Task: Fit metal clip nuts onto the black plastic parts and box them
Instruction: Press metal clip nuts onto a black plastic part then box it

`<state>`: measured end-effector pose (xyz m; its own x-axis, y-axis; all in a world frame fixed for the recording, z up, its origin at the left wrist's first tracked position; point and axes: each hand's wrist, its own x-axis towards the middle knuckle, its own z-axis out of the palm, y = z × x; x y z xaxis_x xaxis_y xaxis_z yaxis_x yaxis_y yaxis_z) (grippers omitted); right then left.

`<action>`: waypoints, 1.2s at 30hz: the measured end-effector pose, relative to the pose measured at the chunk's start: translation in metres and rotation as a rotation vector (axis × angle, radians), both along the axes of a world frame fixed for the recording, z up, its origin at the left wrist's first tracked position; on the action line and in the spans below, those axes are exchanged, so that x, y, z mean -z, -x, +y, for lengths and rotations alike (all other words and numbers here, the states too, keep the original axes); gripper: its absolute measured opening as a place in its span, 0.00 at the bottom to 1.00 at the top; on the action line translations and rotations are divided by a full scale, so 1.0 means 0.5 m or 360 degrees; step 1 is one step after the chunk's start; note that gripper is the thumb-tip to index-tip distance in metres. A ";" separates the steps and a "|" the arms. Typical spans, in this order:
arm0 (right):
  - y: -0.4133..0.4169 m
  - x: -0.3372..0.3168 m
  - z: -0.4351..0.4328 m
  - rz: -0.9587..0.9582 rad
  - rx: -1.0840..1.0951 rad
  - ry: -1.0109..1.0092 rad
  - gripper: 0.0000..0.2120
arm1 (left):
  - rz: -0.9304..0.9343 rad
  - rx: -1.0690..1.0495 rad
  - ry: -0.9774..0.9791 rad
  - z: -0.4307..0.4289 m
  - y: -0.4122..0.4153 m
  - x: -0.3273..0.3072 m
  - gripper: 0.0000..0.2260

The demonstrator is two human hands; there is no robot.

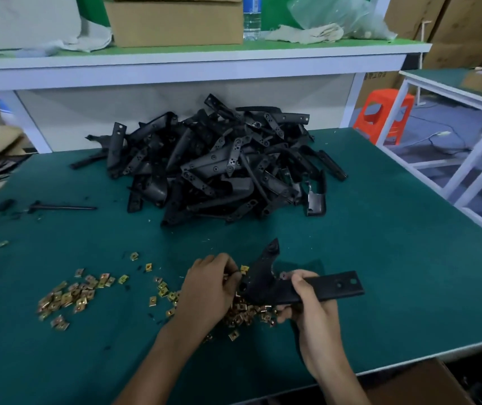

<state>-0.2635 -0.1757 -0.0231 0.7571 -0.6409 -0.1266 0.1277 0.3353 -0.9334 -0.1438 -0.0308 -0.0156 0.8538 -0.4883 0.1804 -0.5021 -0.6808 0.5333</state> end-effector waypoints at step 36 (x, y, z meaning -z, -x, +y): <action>0.002 0.024 0.021 -0.0062 -0.0297 0.0086 0.10 | 0.1516 -0.0191 0.1245 0.080 0.078 -0.056 0.04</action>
<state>-0.2642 -0.1653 -0.0353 0.8670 -0.4942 -0.0641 0.1046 0.3061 -0.9462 -0.1827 0.0094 0.0123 0.8364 -0.4386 -0.3287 0.3519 -0.0300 0.9356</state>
